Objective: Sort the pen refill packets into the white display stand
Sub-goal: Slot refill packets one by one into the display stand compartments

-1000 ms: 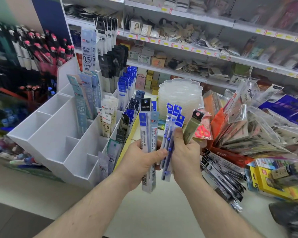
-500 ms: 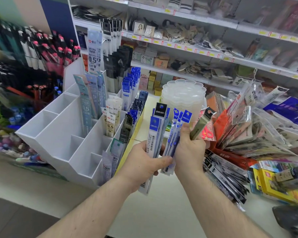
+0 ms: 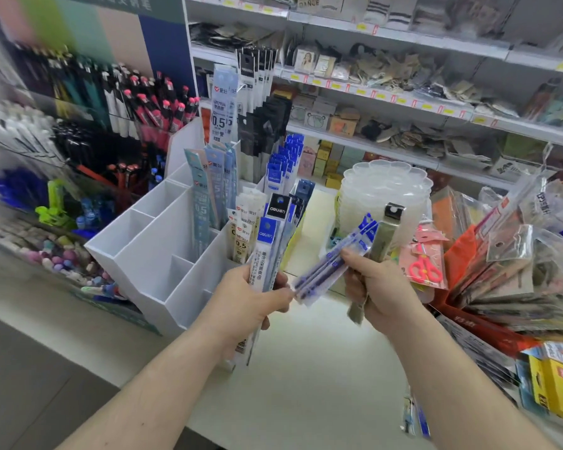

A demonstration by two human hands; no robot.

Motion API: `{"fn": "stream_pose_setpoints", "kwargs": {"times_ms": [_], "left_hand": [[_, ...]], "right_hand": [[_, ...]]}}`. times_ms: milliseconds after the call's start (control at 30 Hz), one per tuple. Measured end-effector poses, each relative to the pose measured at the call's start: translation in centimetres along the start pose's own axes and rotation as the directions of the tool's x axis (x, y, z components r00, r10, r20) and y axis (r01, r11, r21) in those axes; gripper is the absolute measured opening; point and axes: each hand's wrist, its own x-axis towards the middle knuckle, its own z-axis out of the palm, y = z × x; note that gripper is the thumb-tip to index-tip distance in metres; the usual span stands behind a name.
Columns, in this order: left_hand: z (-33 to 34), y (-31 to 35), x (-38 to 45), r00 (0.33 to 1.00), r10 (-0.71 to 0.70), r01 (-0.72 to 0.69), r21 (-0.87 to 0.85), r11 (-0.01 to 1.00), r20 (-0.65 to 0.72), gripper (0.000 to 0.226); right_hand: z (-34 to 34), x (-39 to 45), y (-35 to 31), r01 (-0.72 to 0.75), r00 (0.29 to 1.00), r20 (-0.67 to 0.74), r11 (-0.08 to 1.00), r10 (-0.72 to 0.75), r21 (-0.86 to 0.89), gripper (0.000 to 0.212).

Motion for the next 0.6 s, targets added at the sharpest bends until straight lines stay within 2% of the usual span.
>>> {"fn": "stream_pose_setpoints", "kwargs": {"times_ms": [67, 133, 267, 433, 600], "left_hand": [[-0.3, 0.2, -0.1, 0.998, 0.009, -0.012, -0.042, 0.999, -0.058, 0.021], [-0.2, 0.4, -0.3, 0.997, 0.0, -0.006, -0.085, 0.996, -0.077, 0.019], [0.1, 1.1, -0.6, 0.996, -0.03, 0.016, -0.161, 0.987, -0.083, 0.017], [0.0, 1.7, -1.3, 0.989, -0.019, -0.007, -0.176, 0.984, -0.147, 0.016], [-0.3, 1.8, -1.9, 0.981, -0.01, -0.024, -0.173, 0.985, -0.193, 0.016]], "right_hand": [[-0.4, 1.3, 0.0, 0.058, 0.981, -0.182, 0.998, -0.059, -0.012, 0.026], [-0.3, 2.3, 0.4, 0.084, 0.966, -0.238, 0.995, -0.096, -0.062, 0.025], [1.6, 4.2, 1.4, 0.124, 0.968, -0.199, 0.981, -0.153, -0.151, 0.022], [3.9, 6.0, 2.1, 0.111, 0.984, -0.11, 0.96, -0.143, -0.256, 0.023], [4.8, 7.1, 2.3, 0.091, 0.977, -0.15, 0.935, -0.15, -0.343, 0.018]]}}
